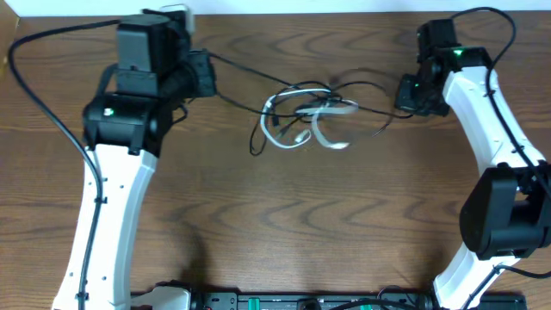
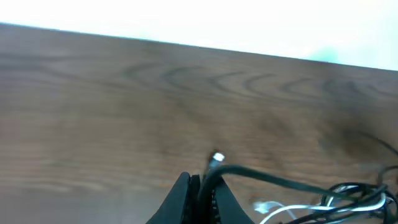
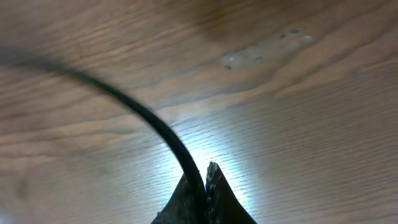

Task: Untangle cables

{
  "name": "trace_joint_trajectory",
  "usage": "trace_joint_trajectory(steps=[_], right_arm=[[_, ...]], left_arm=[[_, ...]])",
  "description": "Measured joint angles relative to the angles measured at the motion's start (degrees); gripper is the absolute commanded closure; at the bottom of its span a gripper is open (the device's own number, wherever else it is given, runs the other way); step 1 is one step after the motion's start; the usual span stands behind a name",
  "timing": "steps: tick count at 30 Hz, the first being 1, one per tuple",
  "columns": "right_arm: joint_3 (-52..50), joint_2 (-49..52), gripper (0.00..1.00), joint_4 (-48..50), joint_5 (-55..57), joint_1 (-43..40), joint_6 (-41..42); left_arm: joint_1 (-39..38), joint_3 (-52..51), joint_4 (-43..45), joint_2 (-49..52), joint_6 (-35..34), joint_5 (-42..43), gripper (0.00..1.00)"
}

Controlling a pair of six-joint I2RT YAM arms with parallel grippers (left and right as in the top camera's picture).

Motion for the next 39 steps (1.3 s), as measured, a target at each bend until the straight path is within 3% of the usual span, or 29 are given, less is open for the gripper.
trace_joint_trajectory(steps=[7, 13, 19, 25, 37, 39], right_arm=[[0.0, 0.0, 0.99, -1.6, -3.6, -5.6, -2.8], [0.0, 0.0, 0.99, -1.6, -11.1, -8.9, -9.4], [0.0, 0.0, 0.99, -2.3, -11.2, -10.0, -9.3], [0.0, 0.0, 0.99, -2.3, -18.0, -13.9, -13.5], [-0.1, 0.7, 0.99, -2.0, -21.2, -12.1, -17.6], [-0.1, 0.7, 0.99, -1.9, -22.3, -11.6, -18.9]], left_arm=[[4.3, 0.0, -1.5, 0.0, 0.0, 0.0, 0.92], [4.4, 0.0, -2.2, 0.0, -0.2, 1.1, 0.92], [4.3, 0.0, -2.6, 0.0, -0.2, 1.9, 0.92], [4.5, 0.0, -5.7, 0.1, -0.7, 5.6, 0.92], [-1.0, -0.3, -9.5, 11.3, 0.1, 10.8, 0.83], [-2.5, -0.5, -9.6, 12.9, 0.3, 11.1, 0.76]])
